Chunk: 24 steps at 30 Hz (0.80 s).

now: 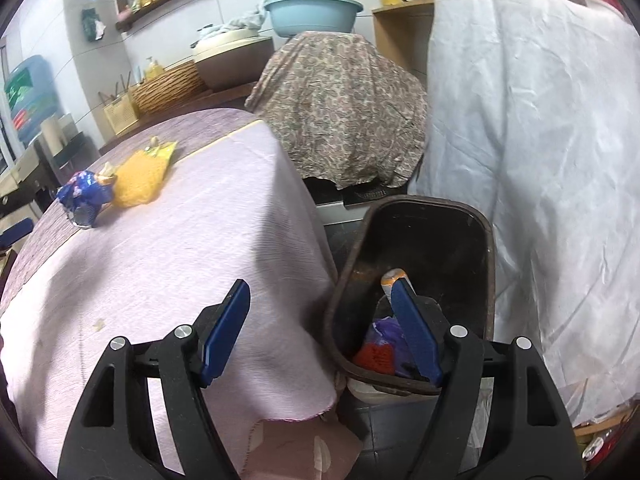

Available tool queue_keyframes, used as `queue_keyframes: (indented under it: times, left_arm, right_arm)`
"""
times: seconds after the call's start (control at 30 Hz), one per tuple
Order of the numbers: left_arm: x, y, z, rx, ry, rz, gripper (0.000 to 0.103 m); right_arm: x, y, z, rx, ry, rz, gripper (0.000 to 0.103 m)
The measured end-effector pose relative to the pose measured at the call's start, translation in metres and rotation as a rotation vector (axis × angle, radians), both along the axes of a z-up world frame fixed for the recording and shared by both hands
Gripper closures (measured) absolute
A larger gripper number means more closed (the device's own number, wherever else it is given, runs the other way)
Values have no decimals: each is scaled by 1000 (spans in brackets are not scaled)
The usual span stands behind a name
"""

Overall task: Collect trash
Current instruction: 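Move both tools back over the table toward the snack wrapper, then grasp the blue snack wrapper with the left tool while the right tool grasps the yellow net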

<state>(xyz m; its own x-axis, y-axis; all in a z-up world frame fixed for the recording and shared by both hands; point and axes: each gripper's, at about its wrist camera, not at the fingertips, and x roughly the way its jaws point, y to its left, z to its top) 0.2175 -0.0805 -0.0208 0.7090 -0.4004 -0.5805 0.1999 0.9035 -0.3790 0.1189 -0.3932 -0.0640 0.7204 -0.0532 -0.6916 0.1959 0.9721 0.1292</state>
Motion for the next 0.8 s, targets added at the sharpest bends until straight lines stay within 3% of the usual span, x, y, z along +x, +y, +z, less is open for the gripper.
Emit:
queue_keyframes:
  times: [0.2, 0.37, 0.5, 0.6, 0.8]
  left_arm:
    - [27, 10, -6, -78, 40, -30, 37]
    - [42, 7, -13, -71, 23, -61, 40]
    - [49, 2, -19, -47, -9, -98, 56]
    - [51, 0, -24, -58, 8, -129, 81]
    - [42, 1, -19, -68, -10, -153, 97]
  right_arm:
    - [2, 13, 1, -17, 4, 25, 30]
    - [4, 19, 4, -33, 5, 39, 30]
    - [7, 26, 8, -51, 2, 53, 30]
    - [11, 34, 15, -66, -15, 74, 30]
    - [33, 51, 35, -24, -58, 163, 30]
